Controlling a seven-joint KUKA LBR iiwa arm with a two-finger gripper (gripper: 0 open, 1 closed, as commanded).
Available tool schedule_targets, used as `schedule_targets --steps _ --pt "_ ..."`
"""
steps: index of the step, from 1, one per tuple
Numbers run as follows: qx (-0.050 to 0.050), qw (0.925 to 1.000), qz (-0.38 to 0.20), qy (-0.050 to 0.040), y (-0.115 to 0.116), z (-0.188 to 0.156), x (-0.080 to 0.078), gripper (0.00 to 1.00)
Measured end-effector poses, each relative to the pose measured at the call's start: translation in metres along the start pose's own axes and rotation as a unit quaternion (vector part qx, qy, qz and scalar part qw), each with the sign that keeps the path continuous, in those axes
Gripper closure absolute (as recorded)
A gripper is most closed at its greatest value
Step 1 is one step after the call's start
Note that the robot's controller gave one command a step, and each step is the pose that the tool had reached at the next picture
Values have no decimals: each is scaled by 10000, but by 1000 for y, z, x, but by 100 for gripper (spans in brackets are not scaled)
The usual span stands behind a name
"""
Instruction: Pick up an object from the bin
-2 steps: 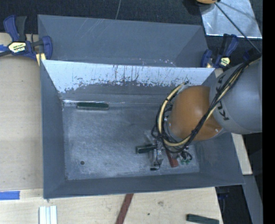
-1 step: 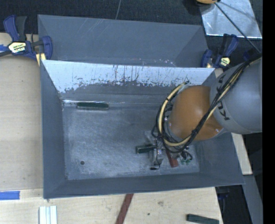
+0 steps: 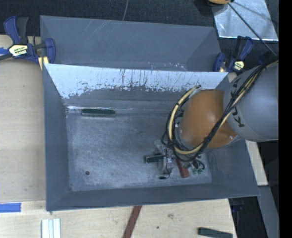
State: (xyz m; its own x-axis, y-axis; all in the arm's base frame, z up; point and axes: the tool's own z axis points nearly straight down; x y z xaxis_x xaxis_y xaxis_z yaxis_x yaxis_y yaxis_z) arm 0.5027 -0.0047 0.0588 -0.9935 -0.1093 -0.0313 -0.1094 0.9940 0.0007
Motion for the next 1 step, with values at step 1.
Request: schedule_targets --steps 1 --pt "-2 10000 -4 45 0 -8 0 100"
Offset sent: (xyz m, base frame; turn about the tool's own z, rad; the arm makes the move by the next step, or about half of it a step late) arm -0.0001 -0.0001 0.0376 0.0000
